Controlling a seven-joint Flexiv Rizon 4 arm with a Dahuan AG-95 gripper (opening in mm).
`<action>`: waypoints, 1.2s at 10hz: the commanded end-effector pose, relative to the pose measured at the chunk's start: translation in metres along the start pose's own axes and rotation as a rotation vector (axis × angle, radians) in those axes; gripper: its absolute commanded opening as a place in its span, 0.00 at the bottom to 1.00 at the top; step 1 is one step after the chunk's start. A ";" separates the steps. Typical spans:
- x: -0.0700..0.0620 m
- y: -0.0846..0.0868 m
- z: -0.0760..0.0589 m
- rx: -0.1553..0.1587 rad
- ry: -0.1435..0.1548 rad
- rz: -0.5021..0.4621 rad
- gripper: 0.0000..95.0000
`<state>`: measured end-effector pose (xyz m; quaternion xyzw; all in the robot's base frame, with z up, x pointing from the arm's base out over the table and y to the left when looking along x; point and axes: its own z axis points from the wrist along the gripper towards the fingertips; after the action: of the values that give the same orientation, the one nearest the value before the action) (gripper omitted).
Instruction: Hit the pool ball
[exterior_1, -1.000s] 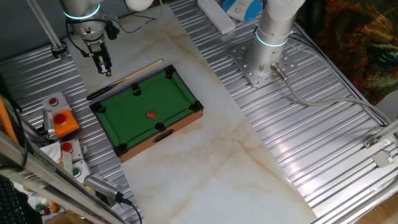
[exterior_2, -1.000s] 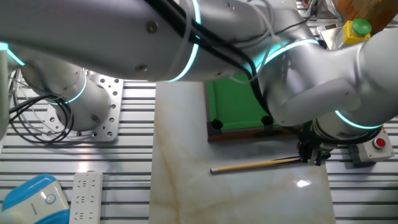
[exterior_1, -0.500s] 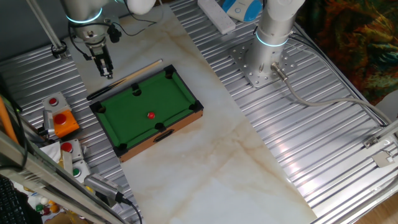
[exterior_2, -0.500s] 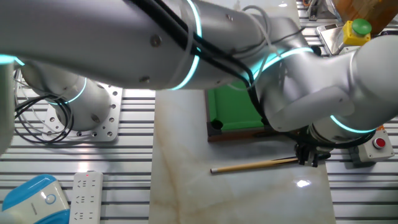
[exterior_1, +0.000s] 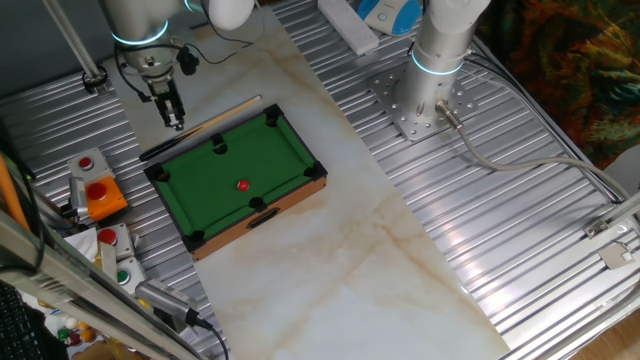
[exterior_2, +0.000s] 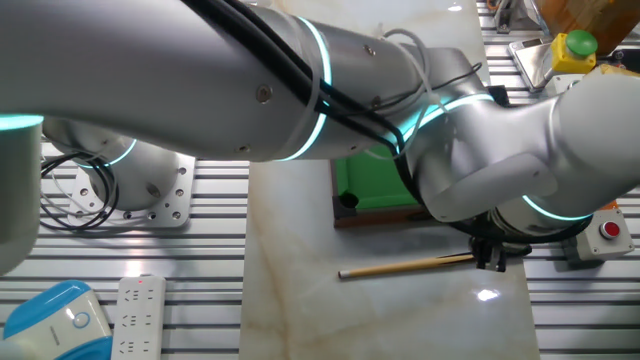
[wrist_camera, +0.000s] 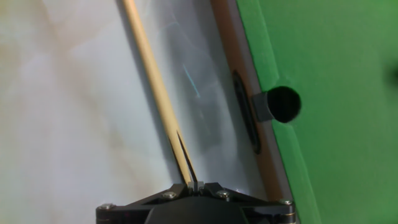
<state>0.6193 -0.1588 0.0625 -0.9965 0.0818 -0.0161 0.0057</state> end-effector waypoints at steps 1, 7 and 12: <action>0.000 0.000 0.004 0.004 0.004 -0.008 0.00; -0.006 0.000 0.019 0.016 0.008 -0.030 0.00; -0.006 -0.002 0.025 0.015 0.009 -0.044 0.00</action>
<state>0.6147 -0.1555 0.0372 -0.9979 0.0596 -0.0206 0.0121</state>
